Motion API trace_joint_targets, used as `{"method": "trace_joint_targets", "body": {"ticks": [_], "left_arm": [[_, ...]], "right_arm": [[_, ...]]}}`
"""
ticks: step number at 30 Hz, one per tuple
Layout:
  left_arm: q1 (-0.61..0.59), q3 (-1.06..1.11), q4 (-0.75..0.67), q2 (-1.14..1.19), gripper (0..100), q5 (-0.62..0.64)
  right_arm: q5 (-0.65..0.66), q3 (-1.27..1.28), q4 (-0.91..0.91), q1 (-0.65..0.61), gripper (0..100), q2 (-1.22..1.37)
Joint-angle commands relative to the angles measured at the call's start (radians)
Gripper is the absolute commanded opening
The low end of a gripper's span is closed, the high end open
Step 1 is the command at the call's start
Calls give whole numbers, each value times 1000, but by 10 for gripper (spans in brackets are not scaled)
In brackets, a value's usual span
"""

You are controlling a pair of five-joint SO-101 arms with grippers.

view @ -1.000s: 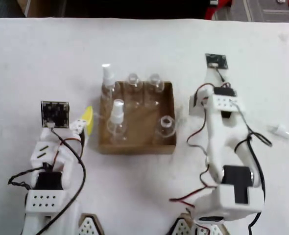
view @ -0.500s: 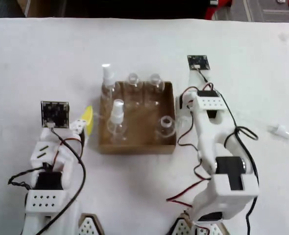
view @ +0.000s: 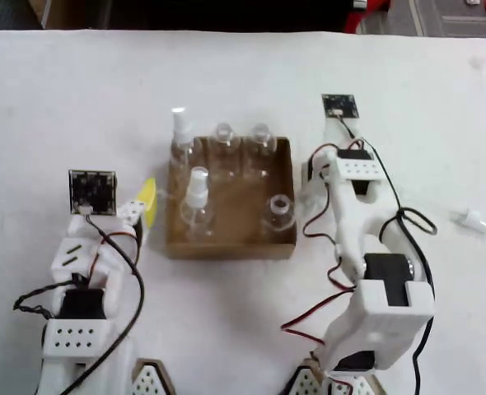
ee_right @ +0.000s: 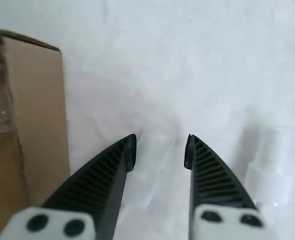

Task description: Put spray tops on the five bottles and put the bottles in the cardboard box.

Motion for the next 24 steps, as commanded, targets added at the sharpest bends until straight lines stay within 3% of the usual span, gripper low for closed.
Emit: {"method": "trace_joint_targets", "body": {"ticks": [1, 6, 24], "left_arm": [[1, -23, -20, -18, 206, -11], [1, -21, -20, -18, 206, -11], [1, -21, -20, -18, 206, -11]], "right_arm": [[-9, -37, 7, 7, 144, -5], [-9, -44, 7, 8, 83, 21], [-9, -130, 85, 15, 15, 87]]}}
